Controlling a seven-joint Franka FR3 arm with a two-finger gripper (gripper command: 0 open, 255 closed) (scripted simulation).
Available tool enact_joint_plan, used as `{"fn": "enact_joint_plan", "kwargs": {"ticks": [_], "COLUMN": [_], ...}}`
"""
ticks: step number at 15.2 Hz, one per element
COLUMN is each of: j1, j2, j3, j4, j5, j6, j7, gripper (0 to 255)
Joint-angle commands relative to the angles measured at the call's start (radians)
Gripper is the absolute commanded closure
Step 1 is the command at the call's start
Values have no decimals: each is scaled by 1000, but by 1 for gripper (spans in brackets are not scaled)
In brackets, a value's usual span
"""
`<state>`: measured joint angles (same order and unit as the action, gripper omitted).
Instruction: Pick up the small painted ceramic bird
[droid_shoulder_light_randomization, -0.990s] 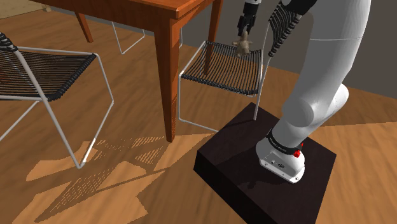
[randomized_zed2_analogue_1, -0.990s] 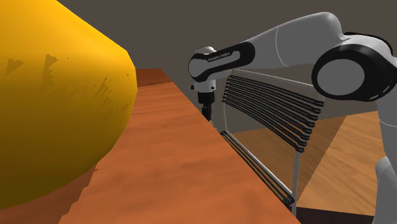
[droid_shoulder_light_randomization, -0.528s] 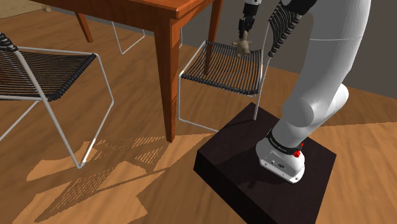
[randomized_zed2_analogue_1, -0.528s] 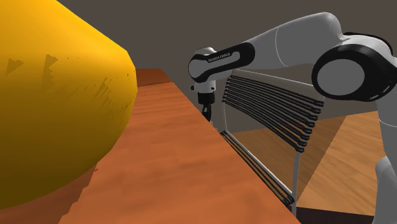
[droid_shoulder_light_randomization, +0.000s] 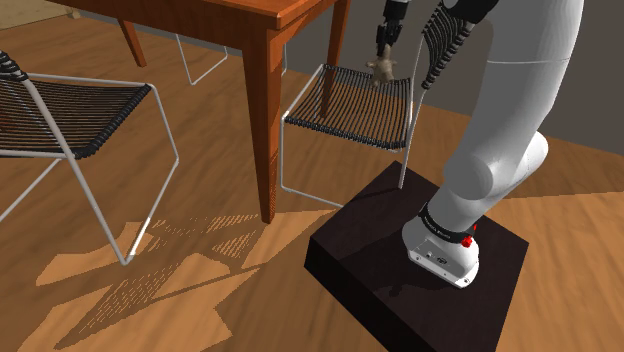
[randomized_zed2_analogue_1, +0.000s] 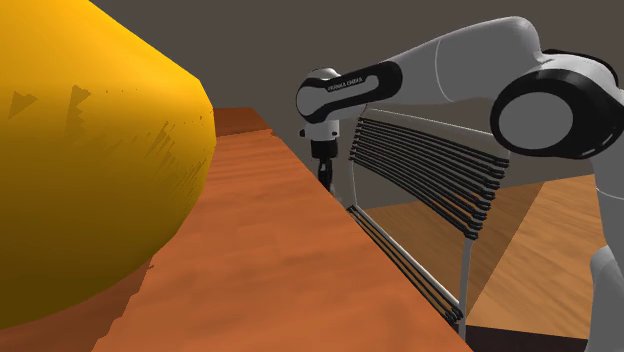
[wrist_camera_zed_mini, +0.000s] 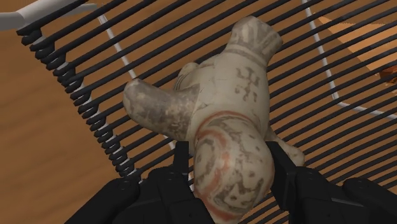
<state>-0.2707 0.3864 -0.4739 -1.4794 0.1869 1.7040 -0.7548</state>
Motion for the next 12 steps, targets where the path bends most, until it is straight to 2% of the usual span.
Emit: {"fn": "enact_joint_plan", "kwargs": {"ticks": [1, 12], "j1": [-1, -18], "j2": [-4, 5], "j3": [-1, -5], "j4": [21, 171], "j5": [-2, -1], "j6": [-24, -165], "j7": [2, 8], "gripper": [255, 255]}}
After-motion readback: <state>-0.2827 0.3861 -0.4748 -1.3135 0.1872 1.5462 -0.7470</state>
